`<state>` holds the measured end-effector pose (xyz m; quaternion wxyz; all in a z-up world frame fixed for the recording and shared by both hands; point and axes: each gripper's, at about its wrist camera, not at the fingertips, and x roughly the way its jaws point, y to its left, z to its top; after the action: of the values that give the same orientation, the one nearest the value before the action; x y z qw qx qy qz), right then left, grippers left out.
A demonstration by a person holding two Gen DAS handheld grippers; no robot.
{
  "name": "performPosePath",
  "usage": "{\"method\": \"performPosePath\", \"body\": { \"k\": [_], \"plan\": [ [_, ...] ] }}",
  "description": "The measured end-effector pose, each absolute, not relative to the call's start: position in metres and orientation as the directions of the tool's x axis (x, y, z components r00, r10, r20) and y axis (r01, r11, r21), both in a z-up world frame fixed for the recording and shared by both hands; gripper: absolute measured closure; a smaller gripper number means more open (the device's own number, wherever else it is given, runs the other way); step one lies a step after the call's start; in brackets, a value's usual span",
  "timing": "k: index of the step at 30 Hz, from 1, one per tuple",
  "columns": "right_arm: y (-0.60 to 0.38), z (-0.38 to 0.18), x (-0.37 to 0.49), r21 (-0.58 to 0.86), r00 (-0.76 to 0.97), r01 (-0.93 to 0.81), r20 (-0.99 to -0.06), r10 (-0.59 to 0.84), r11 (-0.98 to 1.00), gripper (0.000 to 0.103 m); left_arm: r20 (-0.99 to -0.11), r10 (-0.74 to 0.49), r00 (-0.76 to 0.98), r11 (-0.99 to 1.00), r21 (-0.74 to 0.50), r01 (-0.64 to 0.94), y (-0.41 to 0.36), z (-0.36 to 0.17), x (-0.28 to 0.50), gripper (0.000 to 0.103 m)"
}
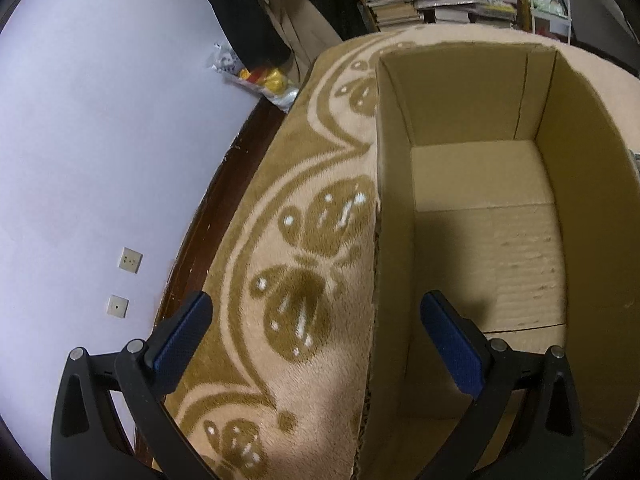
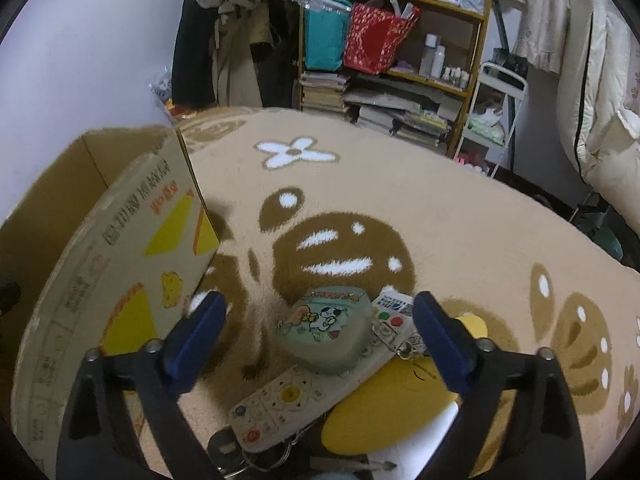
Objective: Organize rigid objects
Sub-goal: 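Clamp the box wall with the left tool while the right tool grasps the green pouch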
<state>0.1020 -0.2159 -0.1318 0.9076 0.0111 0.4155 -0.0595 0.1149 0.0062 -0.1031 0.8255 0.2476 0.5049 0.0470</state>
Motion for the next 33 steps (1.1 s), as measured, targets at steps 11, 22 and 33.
{"method": "performPosePath", "body": {
  "k": [11,22,33],
  "plan": [
    [-0.223,-0.149,0.112,-0.011,0.61,0.128,-0.787,-0.087,0.992,0.021,-0.825,0.342,0.449,0.867,0.461,0.187,0.005,-0.114,0.119,0.0],
    [-0.224,-0.152,0.121,-0.054,0.582,0.136,-0.804,-0.124,0.989,0.034,-0.88,0.293,0.375,0.896,0.389,0.213,0.009,-0.126,0.122,0.026],
    [-0.229,-0.16,0.135,-0.04,0.527,0.106,-0.845,-0.09,0.994,0.043,-0.928,0.175,0.33,0.917,0.276,0.288,-0.004,-0.129,0.11,0.081]
  ]
}}
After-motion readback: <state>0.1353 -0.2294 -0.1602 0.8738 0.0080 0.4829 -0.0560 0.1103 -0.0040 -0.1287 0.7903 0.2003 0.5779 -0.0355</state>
